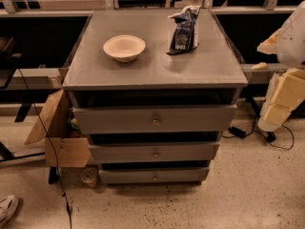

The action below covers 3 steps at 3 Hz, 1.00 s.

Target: Open bottom drawer

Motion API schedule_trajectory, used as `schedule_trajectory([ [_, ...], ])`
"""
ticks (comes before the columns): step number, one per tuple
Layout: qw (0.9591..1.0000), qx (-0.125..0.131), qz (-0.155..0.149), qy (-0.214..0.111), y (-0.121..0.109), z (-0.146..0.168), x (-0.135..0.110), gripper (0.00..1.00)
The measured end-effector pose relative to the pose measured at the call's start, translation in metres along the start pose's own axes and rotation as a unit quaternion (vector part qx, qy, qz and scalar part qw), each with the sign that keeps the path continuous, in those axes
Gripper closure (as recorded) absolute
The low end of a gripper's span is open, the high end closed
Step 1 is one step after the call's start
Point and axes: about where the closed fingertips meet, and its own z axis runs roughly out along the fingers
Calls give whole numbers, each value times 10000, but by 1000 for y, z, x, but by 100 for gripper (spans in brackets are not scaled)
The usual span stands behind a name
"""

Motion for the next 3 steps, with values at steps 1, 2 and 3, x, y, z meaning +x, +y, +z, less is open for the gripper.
schedule_trajectory([
  [1,9999,79,-75,-15,1,0,-2,0],
  [2,9995,227,-207,-76,14,15,4,0],
  [3,9995,143,-129,-240,32,77,21,0],
])
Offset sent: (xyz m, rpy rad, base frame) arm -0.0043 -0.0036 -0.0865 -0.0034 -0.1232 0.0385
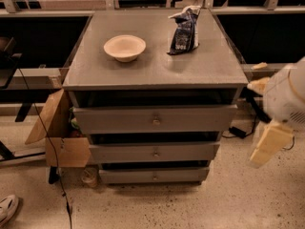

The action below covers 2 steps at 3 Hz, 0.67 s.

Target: Open bottom drawer

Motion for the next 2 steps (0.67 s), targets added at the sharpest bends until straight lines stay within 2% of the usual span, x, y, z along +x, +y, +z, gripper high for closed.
schedule_trajectory([
  [1,9990,-365,97,-232,32,92,13,0],
  [2,9952,-819,200,-488,74,194,16,0],
])
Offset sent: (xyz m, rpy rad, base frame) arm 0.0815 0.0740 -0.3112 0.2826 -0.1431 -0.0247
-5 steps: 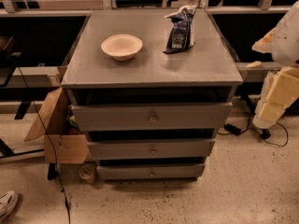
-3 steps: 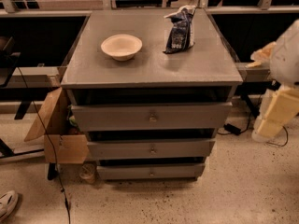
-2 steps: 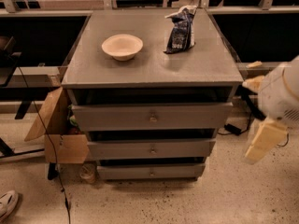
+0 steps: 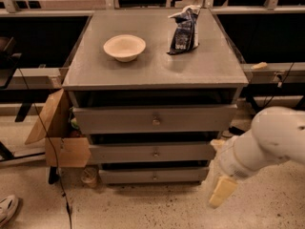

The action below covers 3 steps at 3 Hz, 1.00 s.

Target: Open bottom drawer

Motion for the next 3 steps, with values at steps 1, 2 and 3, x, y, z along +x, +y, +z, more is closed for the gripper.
schedule_trajectory([
  [1,9978,-384,354,-399,21,100,-3,0],
  [2,9959,-319,550,-638,14,130,-3,0],
  [3,9959,-318,551,-637,14,130,-3,0],
])
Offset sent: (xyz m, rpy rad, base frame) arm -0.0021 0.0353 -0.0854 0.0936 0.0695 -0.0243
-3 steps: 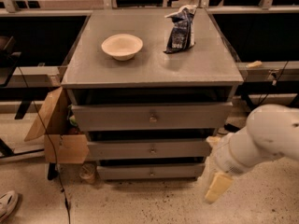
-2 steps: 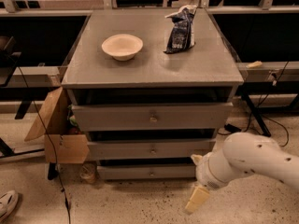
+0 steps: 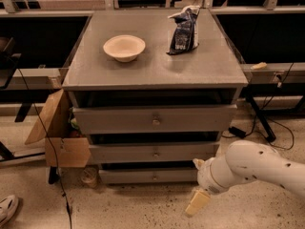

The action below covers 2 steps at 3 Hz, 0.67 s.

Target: Open bottom drawer

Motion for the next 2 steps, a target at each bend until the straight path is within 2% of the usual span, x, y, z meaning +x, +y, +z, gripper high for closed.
schedule_trajectory([
  [1,10000,63,28,65,0,4,-3,0],
  [2,9997,250,26,22,-17,26,2,0],
])
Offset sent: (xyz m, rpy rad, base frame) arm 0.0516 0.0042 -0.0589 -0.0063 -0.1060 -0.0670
